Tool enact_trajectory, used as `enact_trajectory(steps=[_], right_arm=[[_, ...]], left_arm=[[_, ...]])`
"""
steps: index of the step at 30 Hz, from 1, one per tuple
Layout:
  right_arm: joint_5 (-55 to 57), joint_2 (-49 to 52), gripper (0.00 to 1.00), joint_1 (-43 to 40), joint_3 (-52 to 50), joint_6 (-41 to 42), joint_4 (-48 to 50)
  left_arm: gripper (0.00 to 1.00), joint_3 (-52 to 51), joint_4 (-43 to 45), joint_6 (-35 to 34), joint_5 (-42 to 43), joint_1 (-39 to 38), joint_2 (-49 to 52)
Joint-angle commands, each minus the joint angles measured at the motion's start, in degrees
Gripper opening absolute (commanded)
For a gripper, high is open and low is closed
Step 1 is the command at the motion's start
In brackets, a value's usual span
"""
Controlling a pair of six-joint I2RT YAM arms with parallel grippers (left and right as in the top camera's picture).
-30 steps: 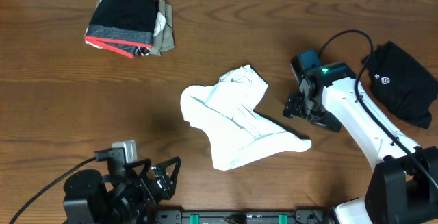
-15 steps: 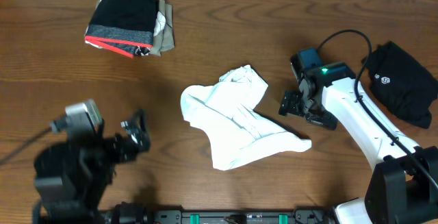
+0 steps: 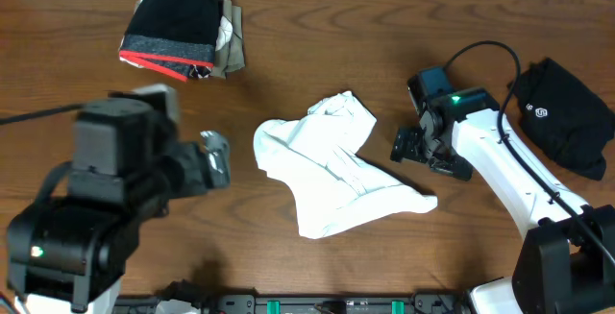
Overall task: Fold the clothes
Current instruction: 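Reach the left gripper to the lower edge of the white T-shirt and grasp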
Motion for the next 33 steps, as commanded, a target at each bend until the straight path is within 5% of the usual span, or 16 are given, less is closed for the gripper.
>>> enact_trajectory(steps=[1, 5, 12, 19, 27, 33], right_arm=[[0.0, -1.0, 0.99, -1.4, 0.0, -0.7, 0.2], [-0.5, -1.0, 0.99, -3.4, 0.0, 0.8, 0.9], [-7.1, -1.0, 0.99, -9.4, 0.0, -3.5, 2.8], [-9.5, -1.0, 0.99, -13.6, 0.0, -7.6, 1.9], [-9.4, -1.0, 0.99, -14.1, 0.0, -8.1, 2.1], [-9.4, -1.0, 0.99, -14.0, 0.0, -9.5, 1.8]], left_arm=[[0.98, -1.4, -3.0, -12.1, -5.2, -6.9, -0.3], [0.98, -8.8, -0.6, -21.5, -5.0, -14.6, -0.3], [0.98, -28.2, 18.2, -35.0, -3.1, -27.8, 0.4], [0.98, -39.2, 27.2, -46.4, -3.1, -30.9, 5.4], [0.98, -45.1, 40.2, -46.5, 7.5, -32.2, 15.8], [0.98, -45.1, 44.6, -46.5, 7.4, -34.9, 21.5]])
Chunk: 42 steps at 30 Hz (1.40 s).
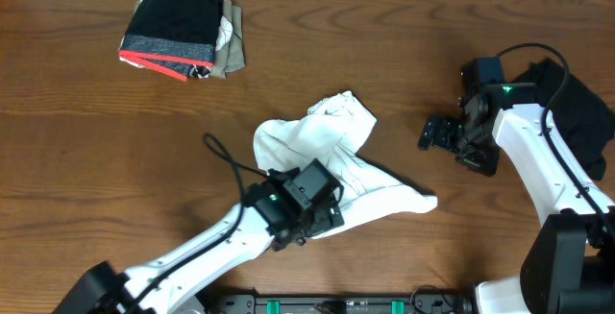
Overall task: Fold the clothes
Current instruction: 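Reach the left gripper to the lower edge of the white T-shirt and grasp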
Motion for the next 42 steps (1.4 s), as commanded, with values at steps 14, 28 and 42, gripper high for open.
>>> enact_trajectory(steps=[14, 28, 42], right_arm=[[-0.4, -1.0, 0.99, -0.4, 0.0, -2.3, -0.6], [-0.4, -1.0, 0.99, -0.4, 0.0, -2.3, -1.1], [-0.4, -1.0, 0.99, -0.4, 0.0, -2.3, -1.3]], left_arm=[[0.98, -0.4, 3.5, 0.0, 0.7, -1.1, 11.1], [0.76, -0.4, 6.7, 1.7, 1.2, -1.1, 11.1], [0.06, 1.7, 0.6, 7.9, 1.1, 0.3, 7.5]])
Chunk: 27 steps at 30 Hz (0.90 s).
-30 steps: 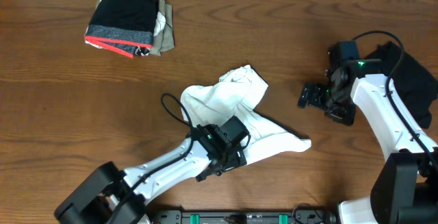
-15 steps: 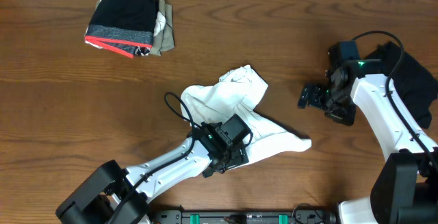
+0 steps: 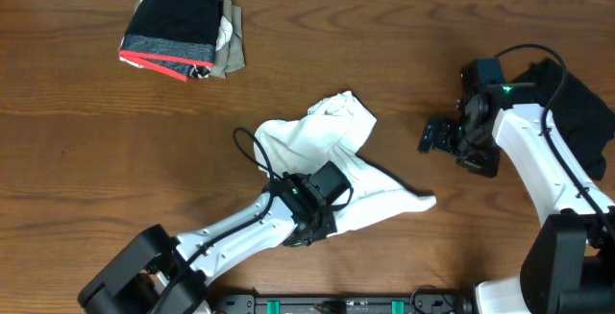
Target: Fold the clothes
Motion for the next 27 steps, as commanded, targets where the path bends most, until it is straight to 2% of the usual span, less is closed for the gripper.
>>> enact_trajectory(steps=[1, 7, 15, 20, 27], right_arm=[[-0.2, -1.0, 0.99, -0.4, 0.0, -0.6, 0.3], [-2.2, -1.0, 0.99, -0.4, 0.0, -0.6, 0.8], [-8.1, -1.0, 0.99, 0.4, 0.0, -0.6, 1.6], [-12.7, -1.0, 0.99, 2.8, 0.0, -0.6, 2.6], [-13.0, -1.0, 0.99, 9.3, 0.0, 0.4, 6.5]], left_arm=[[0.06, 2.1, -3.5, 3.5, -0.3, 1.7, -3.7], [0.06, 3.0, -12.4, 8.5, -0.7, 9.4, -16.1], [0.06, 3.0, -22.1, 15.6, -0.7, 28.2, -30.4], [0.06, 3.0, -26.2, 19.0, -0.7, 37.1, -34.1], [0.06, 3.0, -27.4, 21.7, -1.5, 39.7, -33.5]])
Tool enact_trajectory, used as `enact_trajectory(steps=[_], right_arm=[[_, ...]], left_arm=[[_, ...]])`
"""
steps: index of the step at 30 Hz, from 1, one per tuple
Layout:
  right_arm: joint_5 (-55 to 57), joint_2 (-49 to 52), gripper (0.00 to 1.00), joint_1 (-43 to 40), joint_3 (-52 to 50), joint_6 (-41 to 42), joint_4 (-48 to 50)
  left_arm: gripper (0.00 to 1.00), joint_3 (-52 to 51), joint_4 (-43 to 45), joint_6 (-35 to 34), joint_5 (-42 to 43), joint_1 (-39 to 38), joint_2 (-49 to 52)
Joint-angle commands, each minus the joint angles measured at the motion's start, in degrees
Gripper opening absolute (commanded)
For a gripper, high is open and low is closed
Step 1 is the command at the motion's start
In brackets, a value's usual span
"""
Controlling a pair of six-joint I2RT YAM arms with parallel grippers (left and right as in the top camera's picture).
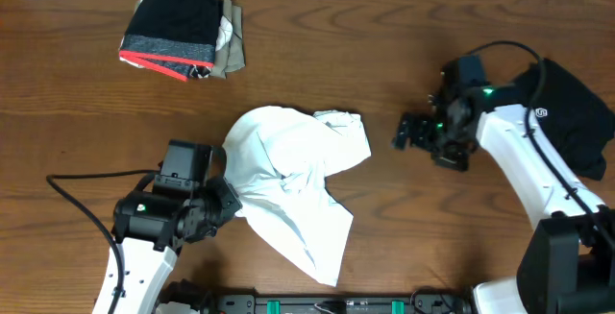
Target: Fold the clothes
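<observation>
A crumpled white garment lies in the middle of the wooden table, with one flap trailing toward the front edge. My left gripper sits at the garment's left edge and looks shut on the cloth there. My right gripper hovers just right of the garment, apart from it, its fingers open and holding nothing. The left fingertips are partly hidden by the cloth.
A pile of folded clothes, black on top with a red and grey band, rests at the back left. A black garment lies at the right edge behind my right arm.
My left gripper has moved from the garment's lower middle edge out to the left. The white garment has shifted left and changed shape with it. My right gripper has come a little closer to the garment.
First my left arm was raised at the left and my right gripper stood by the garment's right side. Then the right gripper was further right and the left gripper was at the garment's front edge, where it stayed. Now the garment is dragged left.
</observation>
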Motion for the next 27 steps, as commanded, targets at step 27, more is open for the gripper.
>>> enact_trajectory(steps=[27], right_arm=[[0.8, 12.8, 0.99, 14.7, -0.1, -2.1, 25.8]], left_arm=[[0.06, 0.8, -4.0, 2.6, -4.2, 6.7, 0.2]])
